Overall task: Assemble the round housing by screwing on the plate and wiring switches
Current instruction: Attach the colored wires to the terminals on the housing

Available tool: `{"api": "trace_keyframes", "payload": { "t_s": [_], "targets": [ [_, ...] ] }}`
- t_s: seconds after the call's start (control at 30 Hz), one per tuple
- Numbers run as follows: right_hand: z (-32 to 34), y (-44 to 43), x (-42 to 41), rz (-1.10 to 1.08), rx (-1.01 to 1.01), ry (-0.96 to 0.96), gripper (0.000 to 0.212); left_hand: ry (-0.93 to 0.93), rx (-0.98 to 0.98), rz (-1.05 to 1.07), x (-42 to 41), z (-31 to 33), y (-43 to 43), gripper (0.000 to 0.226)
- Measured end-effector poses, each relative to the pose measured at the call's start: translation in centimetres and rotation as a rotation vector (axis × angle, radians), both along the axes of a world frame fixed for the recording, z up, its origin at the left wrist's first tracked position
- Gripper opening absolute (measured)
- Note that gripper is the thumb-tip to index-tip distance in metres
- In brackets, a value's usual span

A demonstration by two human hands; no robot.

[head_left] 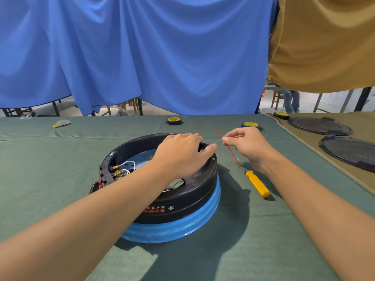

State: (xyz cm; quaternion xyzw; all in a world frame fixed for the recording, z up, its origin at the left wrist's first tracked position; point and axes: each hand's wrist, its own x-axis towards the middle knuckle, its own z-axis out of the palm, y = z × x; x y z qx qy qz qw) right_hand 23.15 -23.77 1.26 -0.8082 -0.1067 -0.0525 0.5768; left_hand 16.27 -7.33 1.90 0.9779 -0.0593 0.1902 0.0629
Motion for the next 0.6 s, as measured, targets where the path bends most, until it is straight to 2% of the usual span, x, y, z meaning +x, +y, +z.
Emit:
{"api": "trace_keyframes", "payload": {
  "t_s": [0.07,0.13,0.2,0.27,0.4,0.6],
  "targets": [
    [0.6,-0.1,-0.2,0.004,0.085,0.010,0.007,-0.059,-0.013,0.001,-0.3,0.2,0.0,0.048],
    [1.6,-0.4,-0.6,0.078,0.177,0.077,0.004,-0.228,-0.026,-0.021,-0.6,0.5,0.1,0.038],
    [2.4,-0.7,-0.8,0.236,0.246,0.163,0.004,-0.453,-0.038,-0.090,-1.0,0.8,0.1,0.031],
    [3.1,-0.9,-1.2,0.406,0.243,0.227,0.008,-0.590,0.016,-0.162,-1.3,1.0,0.0,0.027],
    [3.8,-0.7,-2.0,0.627,0.233,0.304,0.016,-0.620,0.145,-0.161,-1.3,0.9,-0.1,0.010],
    [4.8,-1.5,-1.8,0.639,0.170,0.272,0.019,-0.502,0.111,0.181,-1.6,1.2,0.1,0.012]
  ]
}}
